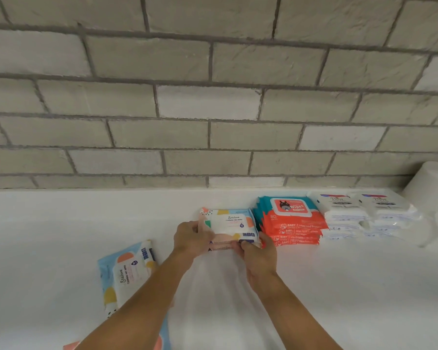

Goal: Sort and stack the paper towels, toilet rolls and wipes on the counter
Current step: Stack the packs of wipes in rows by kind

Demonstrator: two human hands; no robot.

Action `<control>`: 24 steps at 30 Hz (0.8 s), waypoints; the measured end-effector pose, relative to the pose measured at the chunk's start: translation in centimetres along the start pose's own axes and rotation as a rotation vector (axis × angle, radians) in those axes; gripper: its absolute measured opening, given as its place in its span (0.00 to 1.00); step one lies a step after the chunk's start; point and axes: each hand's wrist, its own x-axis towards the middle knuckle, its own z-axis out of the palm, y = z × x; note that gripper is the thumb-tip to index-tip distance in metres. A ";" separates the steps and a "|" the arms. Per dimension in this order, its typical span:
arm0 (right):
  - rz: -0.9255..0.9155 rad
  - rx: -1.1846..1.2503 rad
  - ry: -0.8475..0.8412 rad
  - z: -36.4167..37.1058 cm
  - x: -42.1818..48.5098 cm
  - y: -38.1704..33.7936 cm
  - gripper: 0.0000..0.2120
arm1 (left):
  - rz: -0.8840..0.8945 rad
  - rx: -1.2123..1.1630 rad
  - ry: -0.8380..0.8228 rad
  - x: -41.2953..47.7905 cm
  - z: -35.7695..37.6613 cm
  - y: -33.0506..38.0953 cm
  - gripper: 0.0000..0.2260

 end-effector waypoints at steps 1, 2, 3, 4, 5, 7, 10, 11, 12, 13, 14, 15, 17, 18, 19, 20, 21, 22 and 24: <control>-0.023 -0.070 0.022 0.0 0.1 0.3 0.24 | 0.012 0.039 0.016 0.0 0.0 -0.2 0.04; -0.036 -0.129 0.033 -0.1 0.1 0.4 0.24 | 0.027 0.061 0.022 -0.1 0.0 -0.3 0.05; -0.047 -0.158 0.036 -0.1 0.2 0.4 0.23 | 0.040 0.077 0.020 -0.2 0.0 -0.3 0.09; -0.047 -0.156 0.035 -0.3 0.0 0.3 0.21 | 0.050 0.087 0.025 -0.2 -0.1 -0.4 0.13; -0.039 -0.130 0.028 -0.4 -0.3 0.0 0.21 | 0.053 0.093 0.037 -0.3 -0.2 -0.5 0.17; -0.013 -0.081 -0.007 -0.7 -1.1 -0.5 0.20 | 0.057 0.082 0.067 -0.6 -0.8 -0.7 0.22; 0.027 -0.152 -0.057 -0.8 -2.9 -1.1 0.16 | 0.089 0.080 0.096 -0.9 -2.5 -1.3 0.21; 0.037 -0.177 -0.095 -0.7 -3.6 -1.2 0.15 | 0.105 0.110 0.111 -1.2 -3.1 -1.4 0.18; 0.041 -0.211 -0.141 -0.6 -4.3 -1.2 0.14 | 0.120 0.141 0.128 -1.4 -3.9 -1.4 0.16; 0.044 -0.249 -0.187 -0.5 -5.0 -1.1 0.14 | 0.134 0.162 0.140 -1.8 -4.6 -1.5 0.14; 0.043 -0.289 -0.228 -0.4 -5.7 -1.0 0.14 | 0.148 0.166 0.150 -2.3 -5.4 -1.6 0.13; 0.040 -0.324 -0.261 -0.1 -6.4 -0.9 0.14 | 0.158 0.163 0.155 -2.9 -6.2 -1.7 0.11; 0.039 -0.388 -0.315 0.5 -7.6 -0.4 0.14 | 0.169 0.151 0.164 -3.9 -7.9 -2.1 0.09; 0.041 -0.426 -0.342 0.7 -8.2 -0.1 0.14 | 0.176 0.149 0.169 -4.5 -8.8 -2.3 0.09; 0.036 -0.480 -0.366 1.0 -8.8 0.3 0.15 | 0.190 0.150 0.172 -4.9 -9.6 -2.6 0.08; 0.021 -0.541 -0.391 1.1 -9.4 0.8 0.15 | 0.201 0.159 0.170 -5.5 -10.5 -2.8 0.08; -0.002 -0.602 -0.419 1.2 -9.9 1.3 0.14 | 0.204 0.171 0.162 -6.0 -11.4 -3.1 0.07; -0.028 -0.658 -0.451 1.3 -10.5 1.8 0.13 | 0.197 0.196 0.149 -6.6 -12.3 -3.3 0.07; -0.081 -0.770 -0.517 1.4 -11.8 2.6 0.11 | 0.175 0.295 0.105 -7.6 -14.0 -4.1 0.07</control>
